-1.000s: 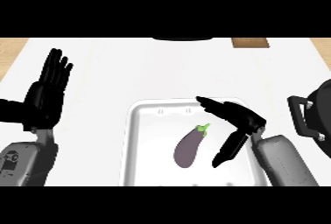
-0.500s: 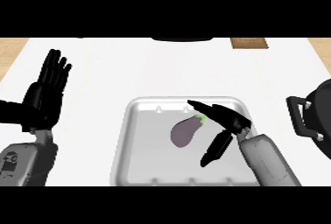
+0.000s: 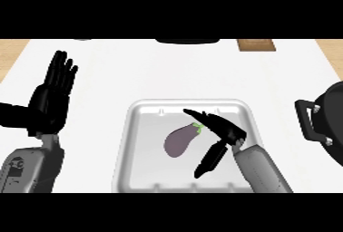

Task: Pick the eggplant from the tray and place it in the pot

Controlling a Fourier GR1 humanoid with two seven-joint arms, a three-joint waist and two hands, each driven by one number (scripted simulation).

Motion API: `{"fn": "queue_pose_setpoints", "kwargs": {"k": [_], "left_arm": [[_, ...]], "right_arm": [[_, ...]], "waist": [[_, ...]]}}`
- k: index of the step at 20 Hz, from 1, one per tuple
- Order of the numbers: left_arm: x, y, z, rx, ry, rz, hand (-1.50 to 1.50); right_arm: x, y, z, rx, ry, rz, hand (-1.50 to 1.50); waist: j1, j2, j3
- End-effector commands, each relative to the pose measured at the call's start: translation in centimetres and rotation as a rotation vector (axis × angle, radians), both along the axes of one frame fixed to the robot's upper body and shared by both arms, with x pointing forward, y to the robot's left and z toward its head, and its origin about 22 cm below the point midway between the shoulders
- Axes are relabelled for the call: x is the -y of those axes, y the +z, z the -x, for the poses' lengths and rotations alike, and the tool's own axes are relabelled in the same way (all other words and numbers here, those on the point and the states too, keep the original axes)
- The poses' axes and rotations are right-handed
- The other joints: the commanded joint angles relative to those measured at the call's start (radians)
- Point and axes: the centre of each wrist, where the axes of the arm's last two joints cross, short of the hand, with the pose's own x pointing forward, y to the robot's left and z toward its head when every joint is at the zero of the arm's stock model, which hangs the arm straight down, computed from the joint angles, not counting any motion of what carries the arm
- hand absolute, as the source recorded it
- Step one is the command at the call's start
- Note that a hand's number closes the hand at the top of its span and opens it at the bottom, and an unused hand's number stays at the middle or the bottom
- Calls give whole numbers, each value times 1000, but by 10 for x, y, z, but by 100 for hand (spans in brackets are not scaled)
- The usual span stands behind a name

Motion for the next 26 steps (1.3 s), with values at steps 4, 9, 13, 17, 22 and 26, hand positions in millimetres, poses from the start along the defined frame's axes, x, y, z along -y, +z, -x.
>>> {"fn": "queue_pose_setpoints", "kwargs": {"k": [4, 9, 13, 17, 22, 26], "left_arm": [[-17, 17, 6, 6, -12, -2, 0], [-10, 4, -15, -3, -7, 1, 0], [-14, 13, -13, -12, 0, -1, 0], [-6, 10, -2, 6, -15, -7, 0], [-7, -18, 15, -22, 28, 0, 0], [-4, -1, -1, 1, -1, -19, 0]], "right_arm": [[-33, -20, 13, 87, 106, -86, 150], [-49, -2, -1, 130, 105, -92, 150], [-55, 9, 2, 168, 75, -62, 150], [-44, 15, -10, 253, -8, 29, 150], [-5, 45, 8, 240, -141, 73, 150], [71, 85, -68, 357, -675, 531, 150]], "waist": [[16, 15, 11], [9, 16, 11], [8, 15, 11], [10, 14, 11], [-2, 10, 10], [24, 33, 0]]}}
